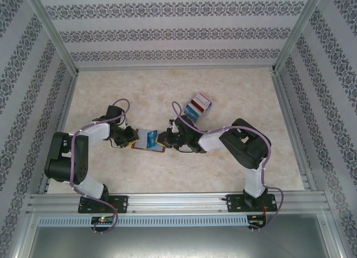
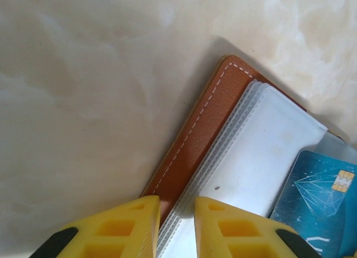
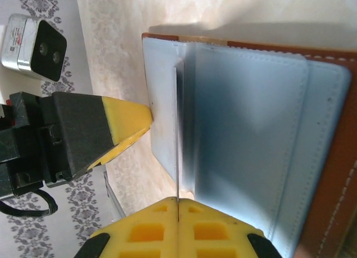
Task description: Put the credit cards into the card holder
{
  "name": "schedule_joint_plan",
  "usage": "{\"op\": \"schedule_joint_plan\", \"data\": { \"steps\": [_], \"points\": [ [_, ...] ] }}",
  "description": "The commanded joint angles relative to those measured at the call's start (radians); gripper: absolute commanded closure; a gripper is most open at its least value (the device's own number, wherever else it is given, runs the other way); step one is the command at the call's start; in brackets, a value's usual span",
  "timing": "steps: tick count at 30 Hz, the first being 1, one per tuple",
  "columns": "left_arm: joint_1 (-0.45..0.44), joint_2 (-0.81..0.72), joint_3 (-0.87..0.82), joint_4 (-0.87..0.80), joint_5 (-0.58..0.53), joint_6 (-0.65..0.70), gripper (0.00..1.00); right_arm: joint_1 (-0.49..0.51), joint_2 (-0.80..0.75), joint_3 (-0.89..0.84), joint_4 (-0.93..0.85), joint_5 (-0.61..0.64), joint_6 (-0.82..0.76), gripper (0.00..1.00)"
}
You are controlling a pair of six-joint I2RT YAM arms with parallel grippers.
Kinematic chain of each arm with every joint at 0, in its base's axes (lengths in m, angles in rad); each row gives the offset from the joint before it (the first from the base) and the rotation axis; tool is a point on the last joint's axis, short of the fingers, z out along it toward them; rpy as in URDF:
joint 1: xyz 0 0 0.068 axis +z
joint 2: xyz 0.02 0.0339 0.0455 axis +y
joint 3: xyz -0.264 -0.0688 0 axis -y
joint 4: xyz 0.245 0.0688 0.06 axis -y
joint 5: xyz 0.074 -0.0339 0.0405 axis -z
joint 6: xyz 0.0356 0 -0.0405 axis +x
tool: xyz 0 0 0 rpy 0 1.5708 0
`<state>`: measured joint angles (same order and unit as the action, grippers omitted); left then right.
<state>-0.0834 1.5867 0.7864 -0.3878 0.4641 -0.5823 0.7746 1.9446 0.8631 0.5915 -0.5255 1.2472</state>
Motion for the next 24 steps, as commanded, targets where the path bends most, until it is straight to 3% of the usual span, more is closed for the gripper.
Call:
{"op": "schedule_joint_plan", "data": {
  "steps": [1, 17, 24],
  "points": [
    [0.011, 0.024, -0.038, 0.007, -0.017, -0.017, 0.76, -0.003, 0.018, -0.028, 0.064, -0.005, 0.048, 0.97],
    [0.013, 0.033, -0.052, 0.010, -0.051, -0.018, 0.77, 0.003, -0.007, -0.094, 0.092, 0.073, 0.041, 0.99],
    [0.013, 0.027, -0.061, 0.008, -0.054, -0.014, 0.77, 0.017, 0.043, -0.054, 0.125, 0.027, 0.064, 0.98]
  ]
}}
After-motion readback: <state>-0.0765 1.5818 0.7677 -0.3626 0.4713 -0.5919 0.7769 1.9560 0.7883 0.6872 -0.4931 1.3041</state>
